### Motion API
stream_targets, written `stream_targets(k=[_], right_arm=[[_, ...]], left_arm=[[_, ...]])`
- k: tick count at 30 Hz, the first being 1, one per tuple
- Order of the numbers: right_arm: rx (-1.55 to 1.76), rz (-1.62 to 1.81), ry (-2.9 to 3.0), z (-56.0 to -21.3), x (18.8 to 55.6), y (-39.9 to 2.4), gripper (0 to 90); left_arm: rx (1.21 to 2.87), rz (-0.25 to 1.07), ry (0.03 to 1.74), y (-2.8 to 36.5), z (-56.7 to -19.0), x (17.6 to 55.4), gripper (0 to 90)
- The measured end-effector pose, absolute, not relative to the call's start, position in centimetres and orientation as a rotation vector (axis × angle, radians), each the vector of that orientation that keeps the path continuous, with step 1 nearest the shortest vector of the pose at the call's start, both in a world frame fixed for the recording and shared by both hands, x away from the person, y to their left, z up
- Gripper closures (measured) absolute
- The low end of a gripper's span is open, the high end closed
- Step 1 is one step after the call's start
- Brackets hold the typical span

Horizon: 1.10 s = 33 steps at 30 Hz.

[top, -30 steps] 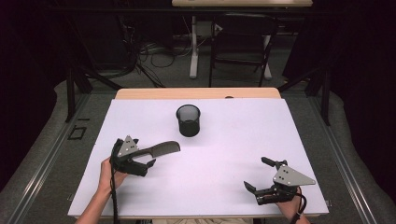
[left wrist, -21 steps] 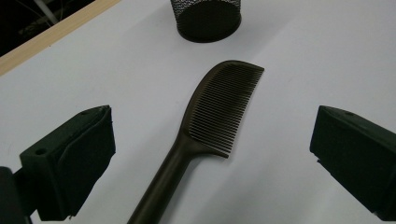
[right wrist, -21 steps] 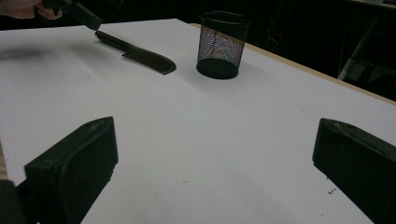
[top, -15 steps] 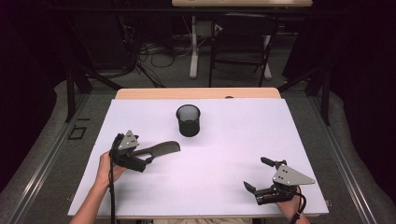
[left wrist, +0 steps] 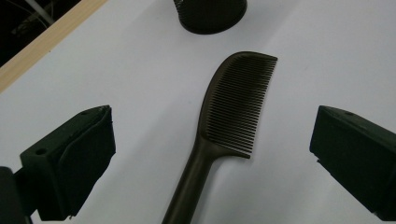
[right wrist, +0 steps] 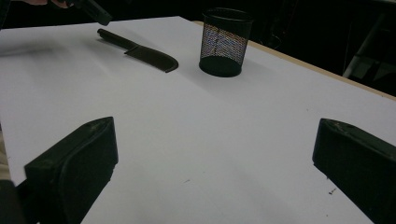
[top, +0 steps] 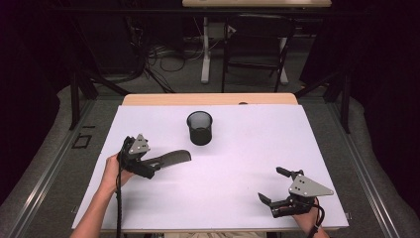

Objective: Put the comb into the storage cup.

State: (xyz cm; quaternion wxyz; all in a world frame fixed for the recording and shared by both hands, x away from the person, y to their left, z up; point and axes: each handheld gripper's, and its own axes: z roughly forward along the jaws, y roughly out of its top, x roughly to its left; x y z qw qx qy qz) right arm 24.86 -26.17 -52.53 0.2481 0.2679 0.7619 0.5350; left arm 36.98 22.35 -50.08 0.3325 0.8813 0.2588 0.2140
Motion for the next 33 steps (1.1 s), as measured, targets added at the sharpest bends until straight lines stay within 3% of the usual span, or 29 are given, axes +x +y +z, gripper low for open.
stream_targets(k=[33], right_arm=[[0.733, 1.457, 2.094, -52.6, 24.9, -26.2, 0.0]], left_arm=[[2.473, 0.548, 0.646, 22.7, -49.3, 40.0, 0.2]])
